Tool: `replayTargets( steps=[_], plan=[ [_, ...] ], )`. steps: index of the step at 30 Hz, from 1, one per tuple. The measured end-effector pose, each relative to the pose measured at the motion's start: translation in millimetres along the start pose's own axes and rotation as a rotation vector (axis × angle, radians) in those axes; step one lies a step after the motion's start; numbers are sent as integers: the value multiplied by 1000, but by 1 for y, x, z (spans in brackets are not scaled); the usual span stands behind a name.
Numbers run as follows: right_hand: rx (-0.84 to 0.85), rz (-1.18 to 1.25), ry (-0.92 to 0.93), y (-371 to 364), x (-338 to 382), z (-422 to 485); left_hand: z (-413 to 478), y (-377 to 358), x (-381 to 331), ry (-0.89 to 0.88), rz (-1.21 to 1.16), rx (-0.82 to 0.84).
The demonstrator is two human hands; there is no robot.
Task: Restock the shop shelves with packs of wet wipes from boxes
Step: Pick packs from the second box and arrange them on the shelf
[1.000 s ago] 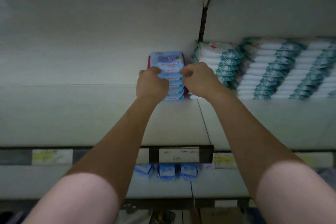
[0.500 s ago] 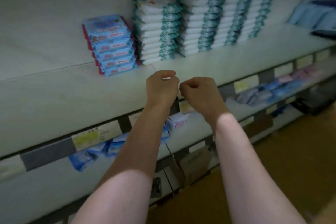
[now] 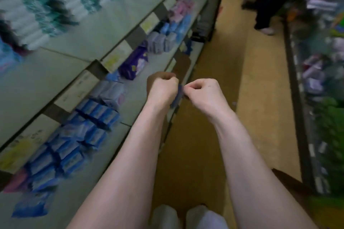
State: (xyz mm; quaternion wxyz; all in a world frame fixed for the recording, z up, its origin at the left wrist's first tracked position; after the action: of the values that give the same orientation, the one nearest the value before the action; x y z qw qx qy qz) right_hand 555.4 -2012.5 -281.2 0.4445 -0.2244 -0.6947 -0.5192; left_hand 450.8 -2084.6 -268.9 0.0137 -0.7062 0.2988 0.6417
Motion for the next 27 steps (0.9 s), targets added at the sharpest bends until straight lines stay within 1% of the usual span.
replayTargets(
  steps=[3, 12, 19, 27],
  plan=[
    [-79, 20, -100, 33, -39, -12, -31, -35, 2, -13, 20, 127],
    [-340, 56, -321, 146, -137, -64, -134, -135, 6, -85, 151, 406],
    [-482, 126, -473, 241, -229, -127, -254, -215, 21, -112, 274, 613],
    [-621, 158, -561, 345, -316, -211, -396, -293, 42, -125, 360, 811]
  ],
)
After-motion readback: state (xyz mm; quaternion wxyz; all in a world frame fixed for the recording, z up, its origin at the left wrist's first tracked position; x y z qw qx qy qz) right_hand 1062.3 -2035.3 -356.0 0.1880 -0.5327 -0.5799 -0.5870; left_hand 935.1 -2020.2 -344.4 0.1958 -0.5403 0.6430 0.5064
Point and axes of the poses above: each hand's wrist, its own z-axis towards the middle knuckle, its own y-axis out of the back of the hand, x = y × z, the point moved 5 cm from there along z, towards the middle knuckle, and after that the axes turned 9 degrees about -x, right-handed, at the moved point
